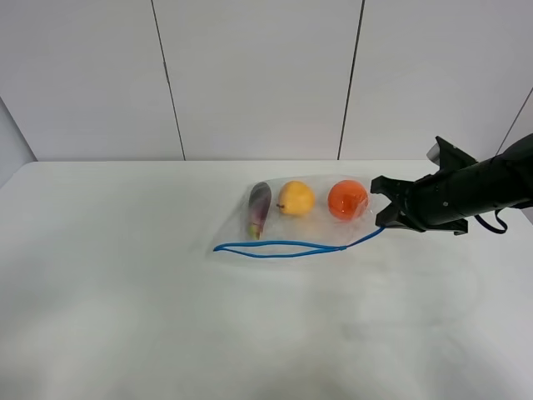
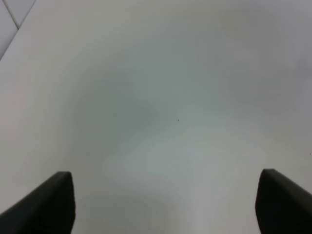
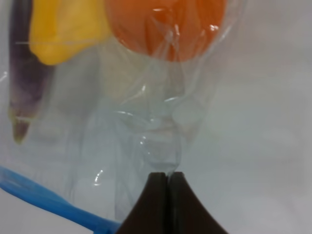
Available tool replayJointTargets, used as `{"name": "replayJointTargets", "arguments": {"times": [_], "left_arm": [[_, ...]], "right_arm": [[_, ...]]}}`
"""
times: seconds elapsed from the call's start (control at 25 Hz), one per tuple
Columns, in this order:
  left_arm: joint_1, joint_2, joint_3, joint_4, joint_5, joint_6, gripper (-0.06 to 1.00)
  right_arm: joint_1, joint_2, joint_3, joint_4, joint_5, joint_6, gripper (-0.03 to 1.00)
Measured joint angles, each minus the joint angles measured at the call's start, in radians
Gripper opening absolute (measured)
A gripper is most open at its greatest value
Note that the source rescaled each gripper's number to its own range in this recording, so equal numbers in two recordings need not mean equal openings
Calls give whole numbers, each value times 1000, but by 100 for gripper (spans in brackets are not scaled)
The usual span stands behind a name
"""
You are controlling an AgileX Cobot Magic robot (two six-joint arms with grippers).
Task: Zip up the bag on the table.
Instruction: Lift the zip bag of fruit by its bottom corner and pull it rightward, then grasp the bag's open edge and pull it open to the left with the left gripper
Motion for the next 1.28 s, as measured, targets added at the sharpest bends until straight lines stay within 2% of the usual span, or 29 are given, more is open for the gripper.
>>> {"name": "replayJointTargets", "arguments": {"times": [0.56, 0.76, 1.04, 1.28], "left_arm": [[0, 0, 0, 0, 0, 1, 100], [0, 0, -13, 0, -17, 33, 100], [0, 44, -81, -8, -118, 36, 100], [0, 374, -170, -10, -317, 37, 100]], "right_arm": [[0, -48, 0, 0, 1, -19, 0], [0, -48, 0, 0, 0, -26, 0], [0, -48, 0, 0, -1, -30, 0], [0, -48, 0, 0, -3, -45, 0]]}}
